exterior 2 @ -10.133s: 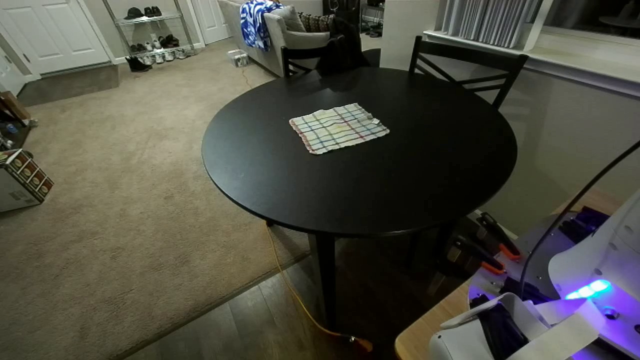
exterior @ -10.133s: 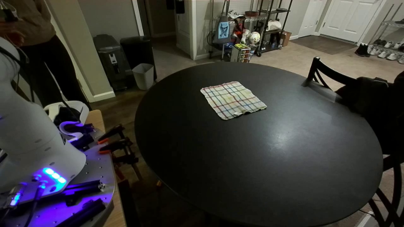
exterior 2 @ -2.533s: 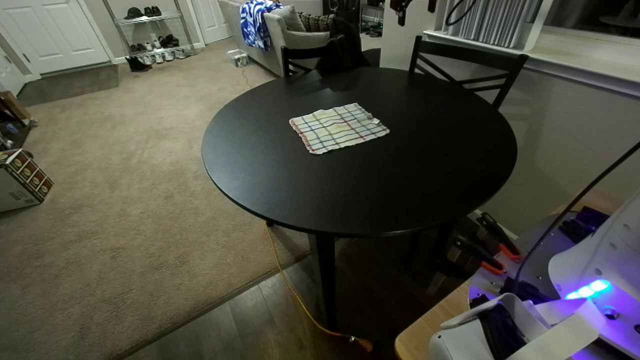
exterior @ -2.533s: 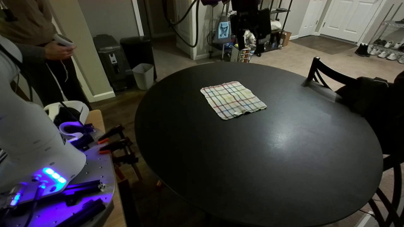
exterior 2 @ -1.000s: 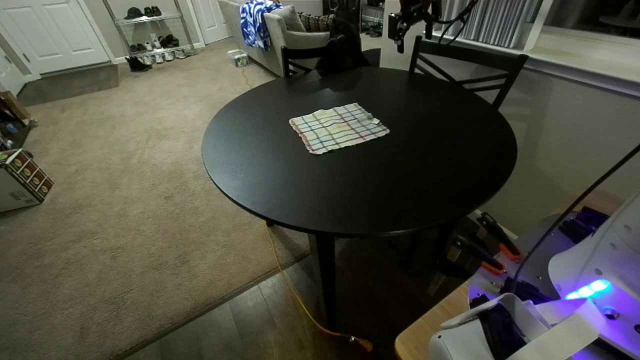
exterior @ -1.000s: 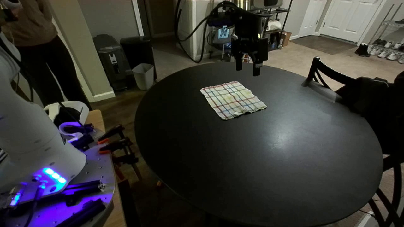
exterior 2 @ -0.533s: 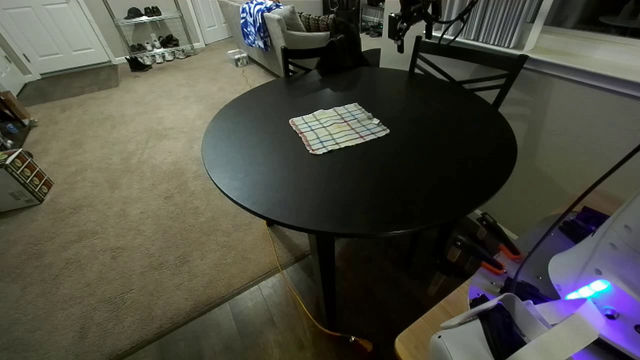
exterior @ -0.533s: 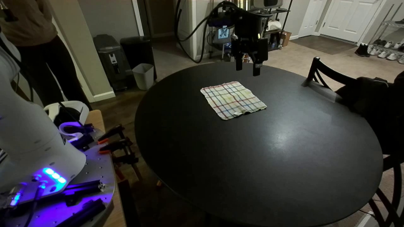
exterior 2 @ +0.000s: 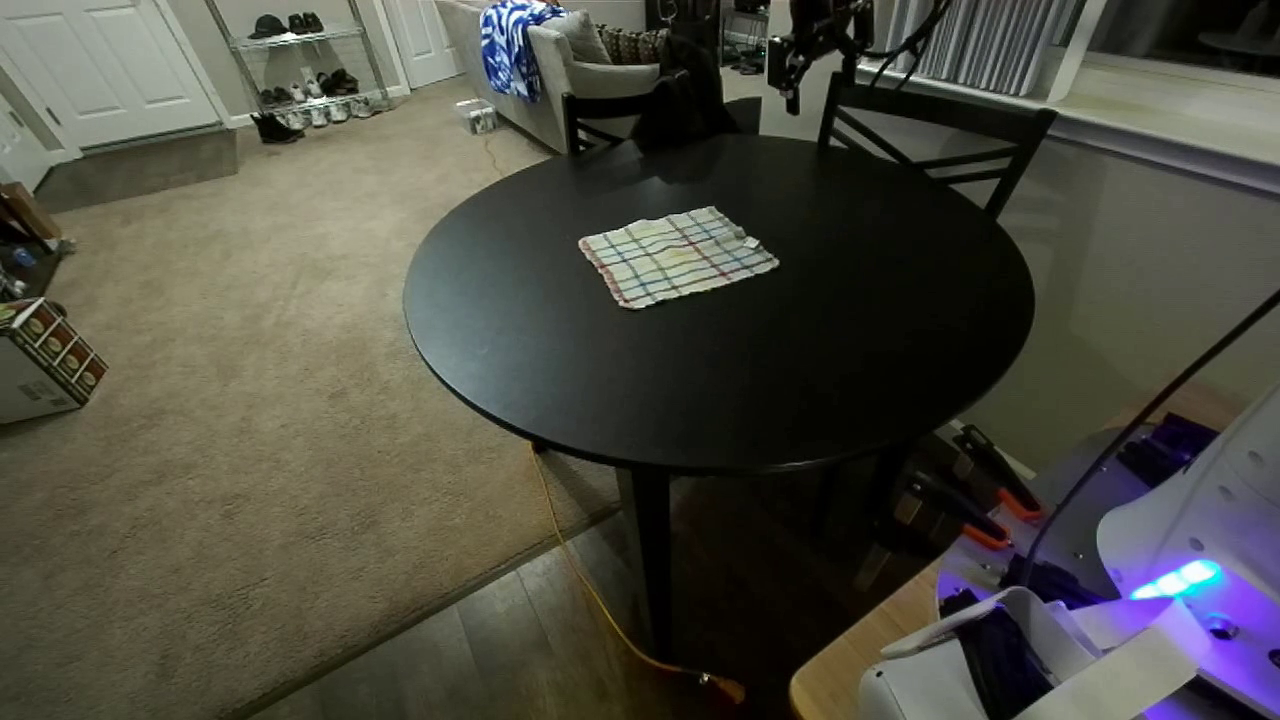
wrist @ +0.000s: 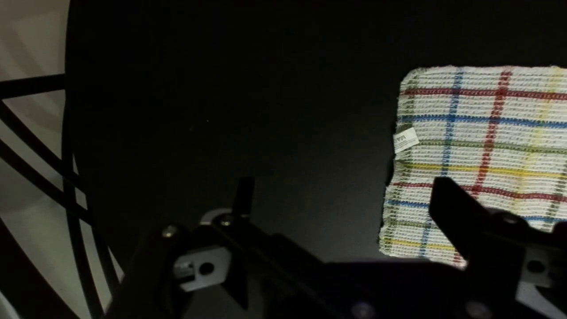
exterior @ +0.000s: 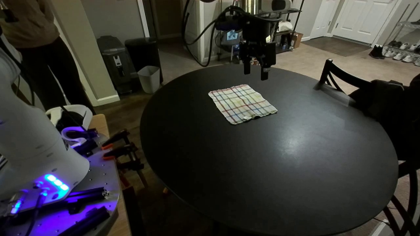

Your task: Fold the cloth

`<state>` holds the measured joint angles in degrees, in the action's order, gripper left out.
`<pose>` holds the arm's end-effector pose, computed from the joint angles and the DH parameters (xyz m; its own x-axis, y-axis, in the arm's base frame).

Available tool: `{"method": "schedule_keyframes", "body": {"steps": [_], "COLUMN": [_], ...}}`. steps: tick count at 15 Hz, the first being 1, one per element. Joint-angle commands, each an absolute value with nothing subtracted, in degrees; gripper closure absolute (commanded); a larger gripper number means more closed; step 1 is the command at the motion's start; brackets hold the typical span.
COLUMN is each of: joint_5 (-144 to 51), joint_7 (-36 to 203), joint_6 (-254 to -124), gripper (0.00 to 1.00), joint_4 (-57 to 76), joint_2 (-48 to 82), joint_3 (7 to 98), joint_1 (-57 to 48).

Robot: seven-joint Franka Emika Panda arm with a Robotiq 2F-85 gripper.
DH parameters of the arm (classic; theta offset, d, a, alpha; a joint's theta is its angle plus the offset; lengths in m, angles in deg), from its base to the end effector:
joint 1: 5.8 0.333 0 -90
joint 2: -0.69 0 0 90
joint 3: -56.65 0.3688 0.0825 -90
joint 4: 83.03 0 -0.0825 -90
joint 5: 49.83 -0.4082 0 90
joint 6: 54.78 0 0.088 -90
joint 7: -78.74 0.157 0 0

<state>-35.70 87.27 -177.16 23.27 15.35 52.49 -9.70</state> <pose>0.6497 -0.1107 0.3779 0.9876 -0.1514 0.0427 -0.1571 -0.9620 0.2233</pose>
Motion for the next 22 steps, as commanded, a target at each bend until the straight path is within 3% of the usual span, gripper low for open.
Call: {"method": "schedule_keyframes", "body": {"steps": [1, 10, 22], "joint_5": [-37.3, -44.4, -57.7], "joint_7": [89.4, 86.9, 72.6], "joint_6": [-178.5, -181.0, -172.4], "gripper": [0.0, 0.0, 0.0], "joint_4": [21.7, 16.9, -8.8], "joint_2": [18.0, 25.0, 43.4], "joint_3": [52.7, 54.1, 56.3], "joint_1": [-8.1, -7.4, -18.0]}}
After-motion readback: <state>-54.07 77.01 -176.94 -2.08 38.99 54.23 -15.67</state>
